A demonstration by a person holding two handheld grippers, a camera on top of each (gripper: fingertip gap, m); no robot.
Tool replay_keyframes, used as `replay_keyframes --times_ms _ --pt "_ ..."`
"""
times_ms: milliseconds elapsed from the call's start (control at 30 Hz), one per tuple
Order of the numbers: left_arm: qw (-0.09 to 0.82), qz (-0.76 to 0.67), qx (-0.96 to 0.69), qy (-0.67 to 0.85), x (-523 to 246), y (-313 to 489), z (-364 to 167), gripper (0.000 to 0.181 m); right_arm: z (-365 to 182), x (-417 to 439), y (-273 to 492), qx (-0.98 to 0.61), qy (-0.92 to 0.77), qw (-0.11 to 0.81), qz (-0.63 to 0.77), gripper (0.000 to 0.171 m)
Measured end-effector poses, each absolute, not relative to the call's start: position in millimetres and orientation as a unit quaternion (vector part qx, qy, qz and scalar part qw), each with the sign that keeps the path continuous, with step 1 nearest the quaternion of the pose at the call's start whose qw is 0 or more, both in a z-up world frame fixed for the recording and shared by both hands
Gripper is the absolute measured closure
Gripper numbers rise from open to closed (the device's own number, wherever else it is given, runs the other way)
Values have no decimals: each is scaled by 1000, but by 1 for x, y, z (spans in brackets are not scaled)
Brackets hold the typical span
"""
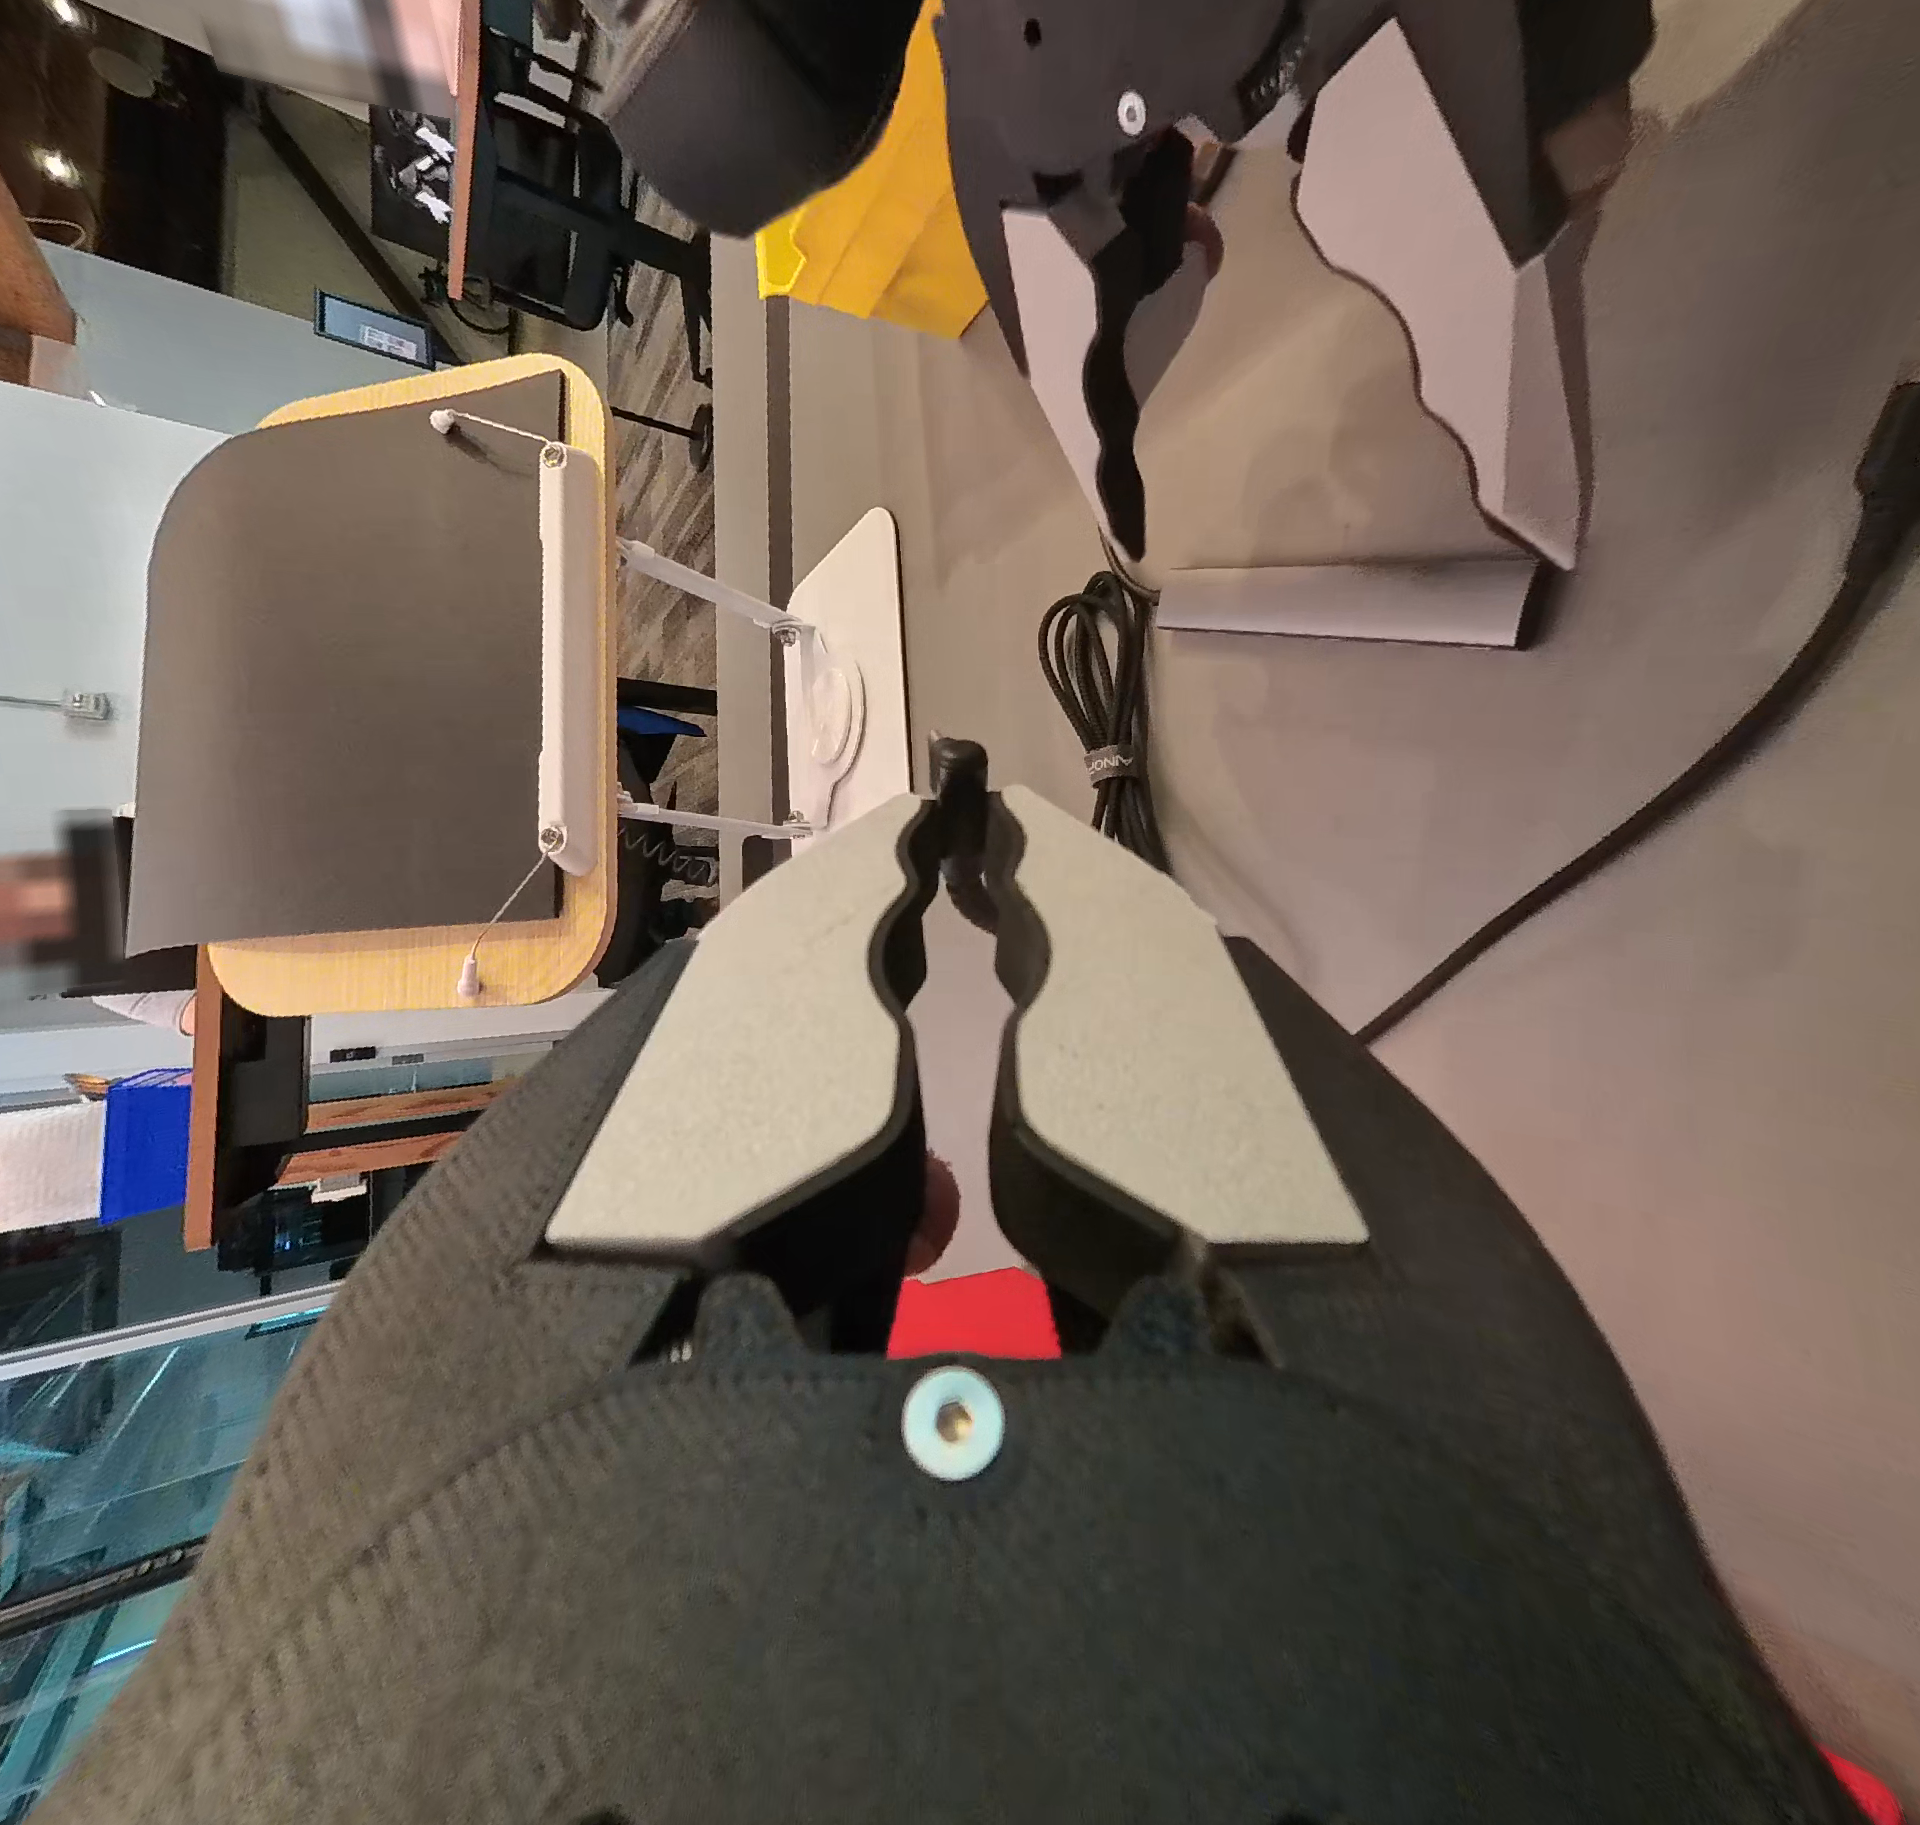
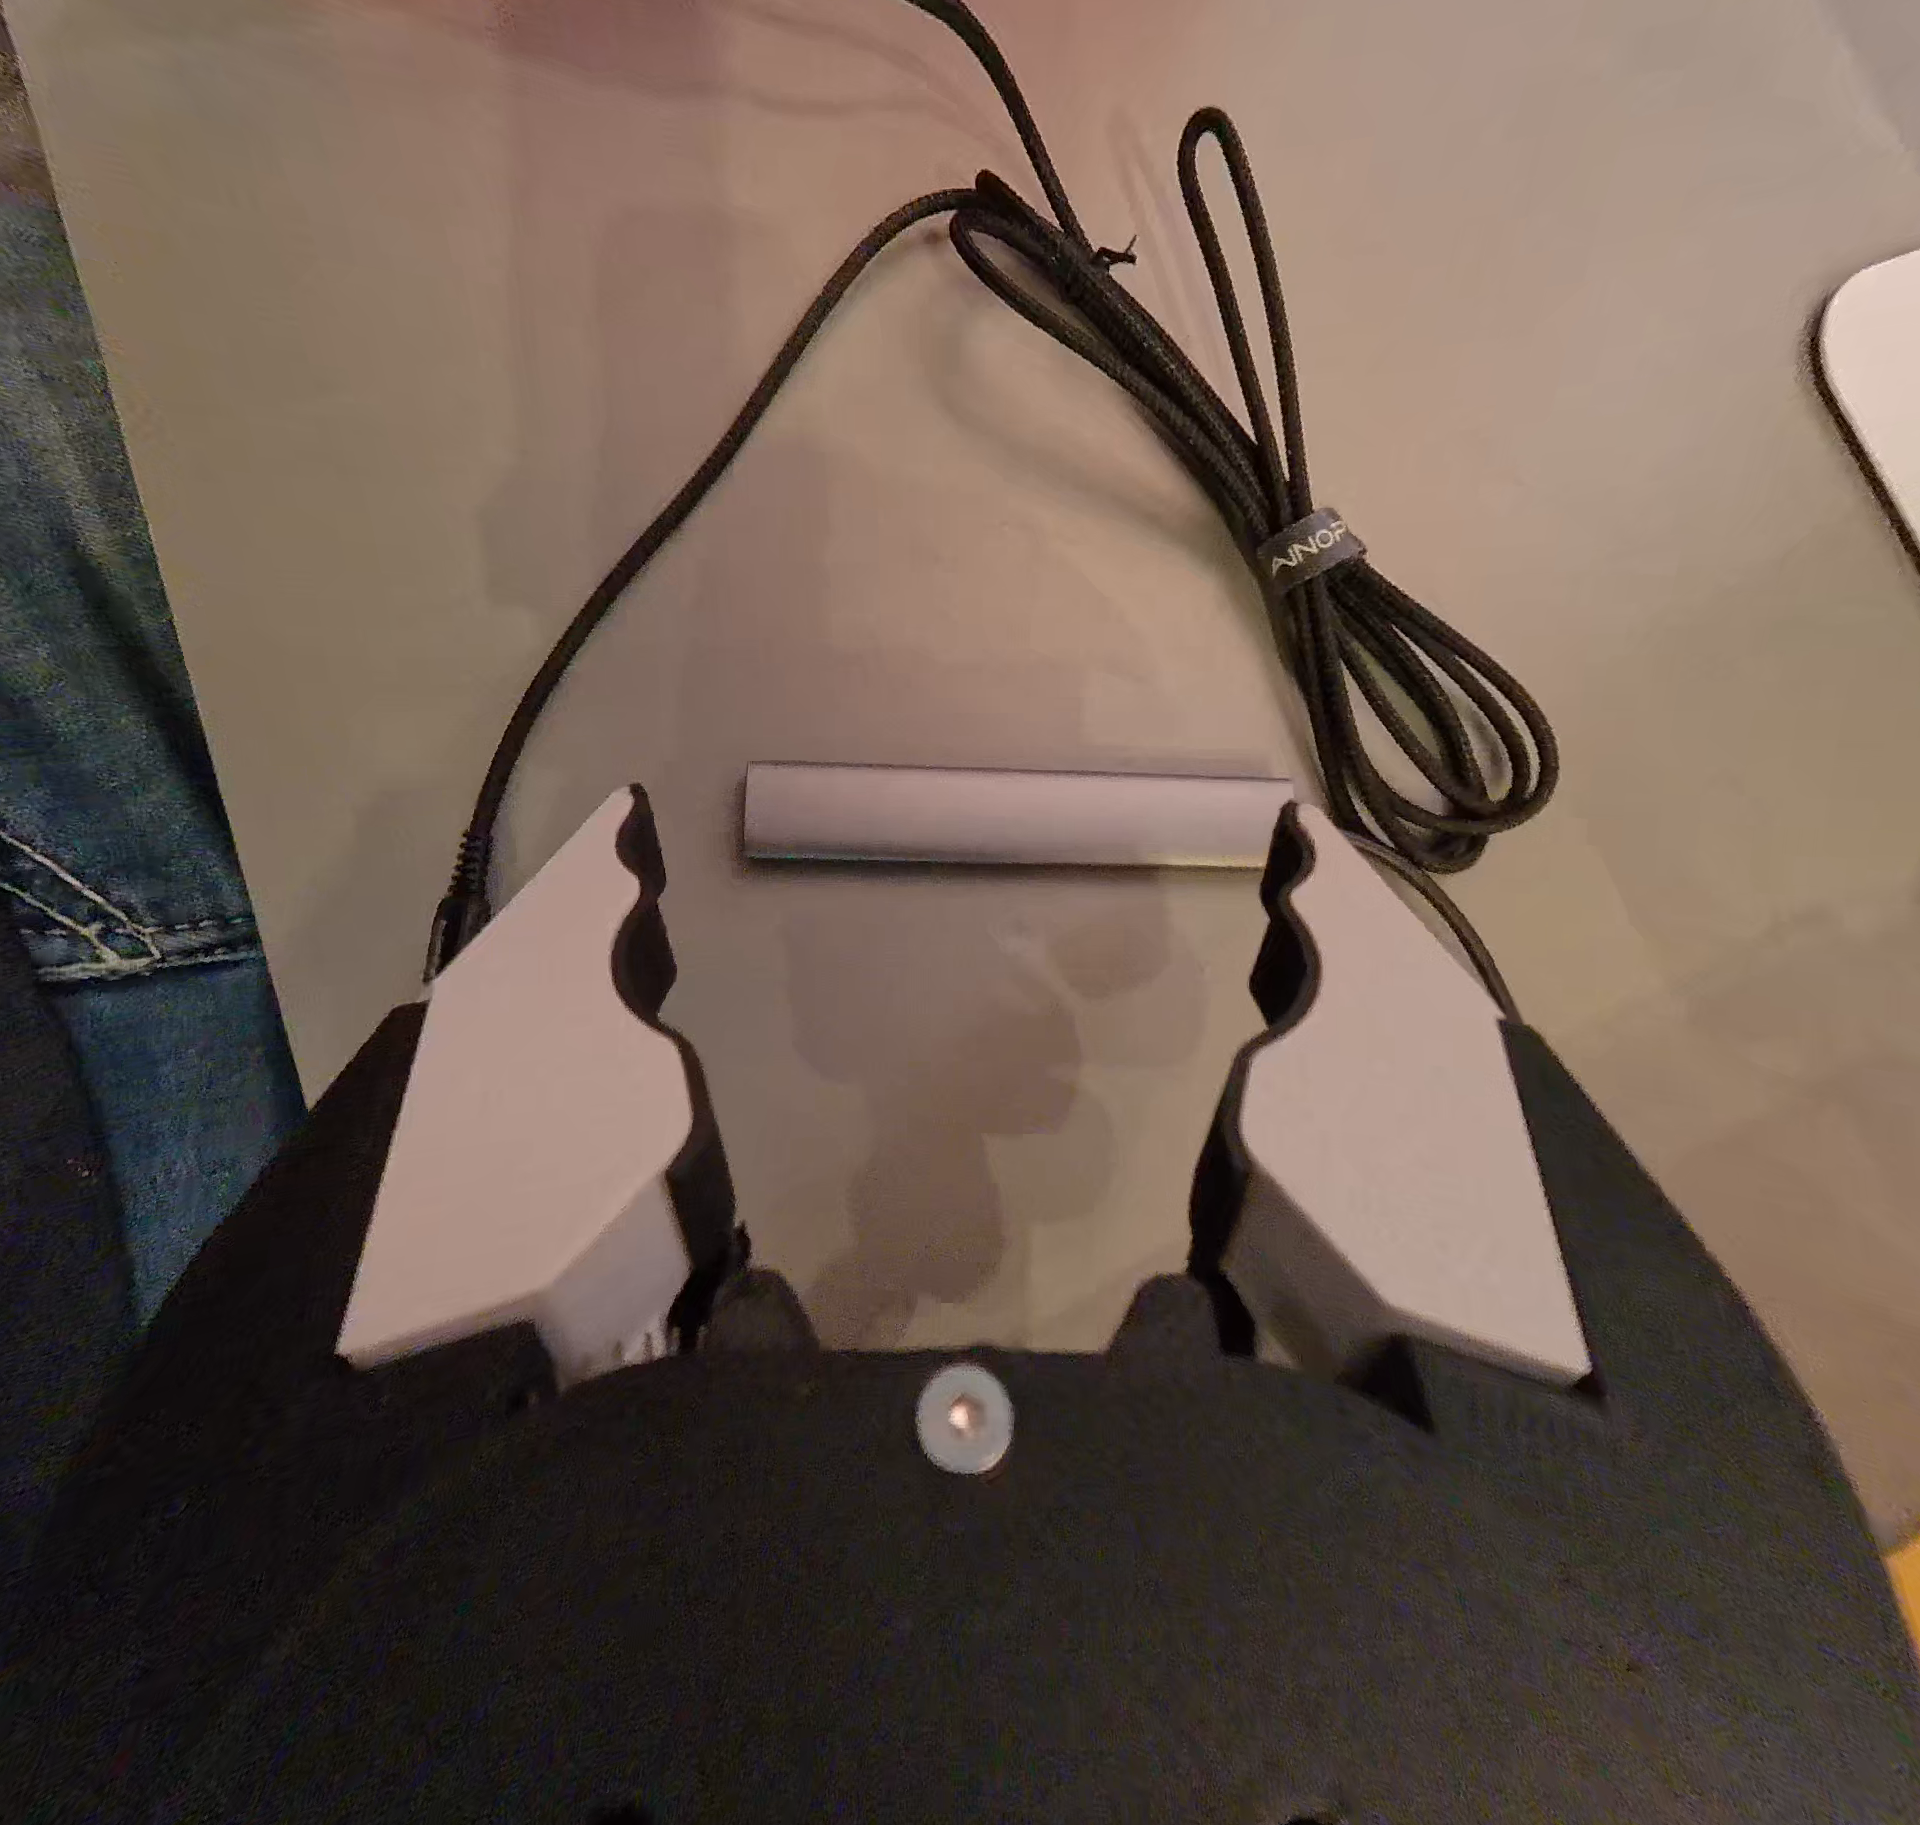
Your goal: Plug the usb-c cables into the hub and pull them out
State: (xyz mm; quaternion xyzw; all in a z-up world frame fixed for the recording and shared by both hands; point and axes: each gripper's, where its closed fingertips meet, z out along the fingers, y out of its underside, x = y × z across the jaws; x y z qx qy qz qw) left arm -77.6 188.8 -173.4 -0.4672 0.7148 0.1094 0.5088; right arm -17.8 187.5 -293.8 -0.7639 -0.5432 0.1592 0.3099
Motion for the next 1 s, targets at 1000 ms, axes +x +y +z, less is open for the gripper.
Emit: replay_keyframes --times_ms 1000 --pt "495 105 -472 722 -77 191 -180 173 -321 -15 222 -767 -545 290 173 52"
